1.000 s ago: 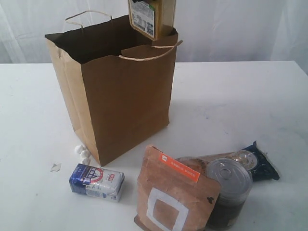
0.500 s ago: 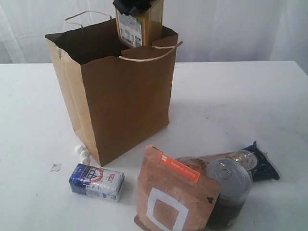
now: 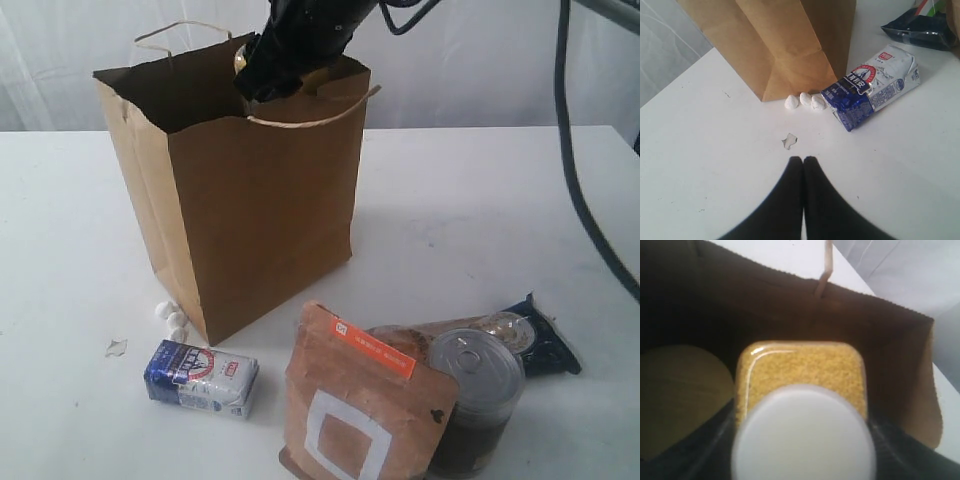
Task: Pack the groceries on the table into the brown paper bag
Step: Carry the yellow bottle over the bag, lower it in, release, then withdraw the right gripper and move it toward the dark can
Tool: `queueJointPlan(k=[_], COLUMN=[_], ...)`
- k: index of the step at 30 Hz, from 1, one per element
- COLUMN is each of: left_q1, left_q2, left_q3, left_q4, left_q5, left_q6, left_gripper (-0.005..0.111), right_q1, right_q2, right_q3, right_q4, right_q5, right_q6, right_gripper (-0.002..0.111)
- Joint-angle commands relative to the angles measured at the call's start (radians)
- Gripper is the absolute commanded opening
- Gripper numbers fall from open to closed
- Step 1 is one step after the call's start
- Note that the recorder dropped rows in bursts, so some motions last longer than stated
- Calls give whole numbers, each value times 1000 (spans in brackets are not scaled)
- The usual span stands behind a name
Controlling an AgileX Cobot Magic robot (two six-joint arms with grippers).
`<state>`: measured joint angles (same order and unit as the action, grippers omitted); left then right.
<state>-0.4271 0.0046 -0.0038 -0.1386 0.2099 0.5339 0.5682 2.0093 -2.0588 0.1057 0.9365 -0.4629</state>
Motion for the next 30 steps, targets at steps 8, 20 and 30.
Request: queueJointPlan(k=[8,20,30], left_q1=[-4,-4,-4], left_q2=[-5,-5,-5], left_q3=[4,4,4], left_q4=[-10,-10,-10], left_q5=[-1,-1,-1], left_q6=[-3,-3,-3], left_gripper=[0,0,0], right_q1=[1,1,1], right_q2=[-22,-31,-118], right_q3=[-14,-14,-14], right_q4=[5,5,11], right_q5=[-1,4,6], right_q6=[78,85,85], right_gripper=[65,68,68])
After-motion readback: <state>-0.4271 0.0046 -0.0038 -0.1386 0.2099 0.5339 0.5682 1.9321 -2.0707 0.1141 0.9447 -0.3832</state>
